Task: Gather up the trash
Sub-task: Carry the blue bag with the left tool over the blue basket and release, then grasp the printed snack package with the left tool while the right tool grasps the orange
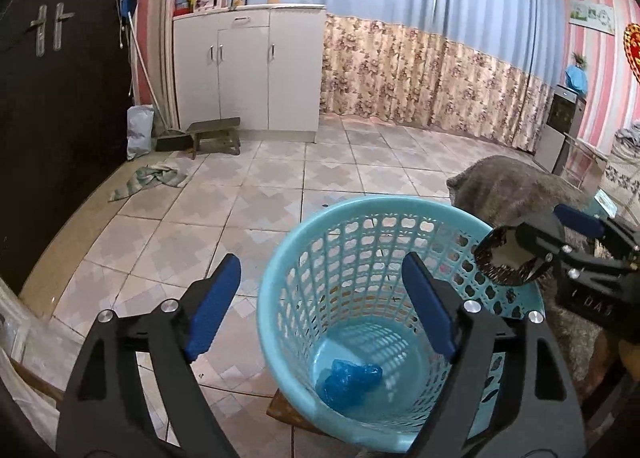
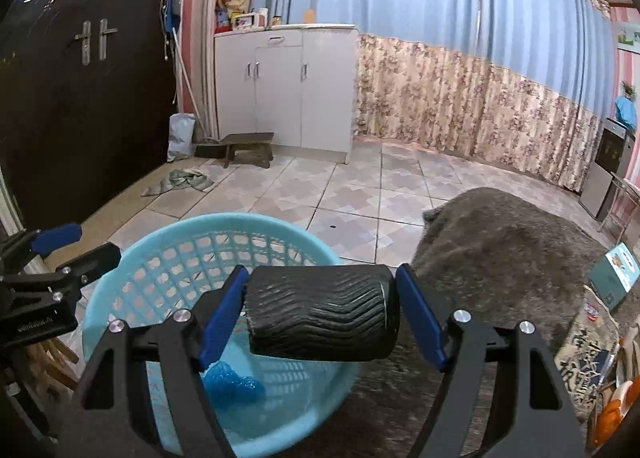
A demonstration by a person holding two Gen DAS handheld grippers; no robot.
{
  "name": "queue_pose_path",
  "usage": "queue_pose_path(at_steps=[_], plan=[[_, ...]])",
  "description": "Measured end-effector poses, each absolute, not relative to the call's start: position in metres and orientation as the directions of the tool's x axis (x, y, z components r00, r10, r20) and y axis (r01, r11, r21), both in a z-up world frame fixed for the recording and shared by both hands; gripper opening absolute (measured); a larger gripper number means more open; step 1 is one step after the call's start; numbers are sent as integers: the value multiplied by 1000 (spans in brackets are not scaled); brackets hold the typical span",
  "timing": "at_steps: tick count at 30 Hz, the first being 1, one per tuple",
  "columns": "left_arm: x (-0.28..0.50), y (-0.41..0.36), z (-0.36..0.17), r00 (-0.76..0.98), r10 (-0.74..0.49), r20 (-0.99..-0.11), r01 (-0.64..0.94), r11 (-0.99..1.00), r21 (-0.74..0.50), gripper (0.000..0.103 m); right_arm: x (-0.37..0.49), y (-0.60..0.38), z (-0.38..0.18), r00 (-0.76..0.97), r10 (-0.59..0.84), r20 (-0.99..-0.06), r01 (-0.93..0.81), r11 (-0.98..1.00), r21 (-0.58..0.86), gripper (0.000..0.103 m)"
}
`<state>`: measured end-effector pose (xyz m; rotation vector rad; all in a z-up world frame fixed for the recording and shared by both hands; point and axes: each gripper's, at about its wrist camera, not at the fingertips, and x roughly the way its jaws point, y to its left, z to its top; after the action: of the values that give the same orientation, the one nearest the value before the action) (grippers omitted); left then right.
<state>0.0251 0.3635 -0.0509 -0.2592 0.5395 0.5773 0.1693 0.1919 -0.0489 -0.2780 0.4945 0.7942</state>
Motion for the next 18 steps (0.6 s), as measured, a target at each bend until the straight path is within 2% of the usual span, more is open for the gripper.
queue_pose_path(at_steps=[3,8,18], plan=[[21,364,-50,704,456,-544,-585,807,-81,83,166,200,-52,586,615,-527,-747,662,-57,75],[20,363,-47,699,466,-542,-596,799,-82,84,167,196,-50,596,611,-521,-738,672,-56,89],[25,347,-35,710,461,-532,-584,808,-79,85,186,159,-39,619,586,-523,-698,716,-23,92]])
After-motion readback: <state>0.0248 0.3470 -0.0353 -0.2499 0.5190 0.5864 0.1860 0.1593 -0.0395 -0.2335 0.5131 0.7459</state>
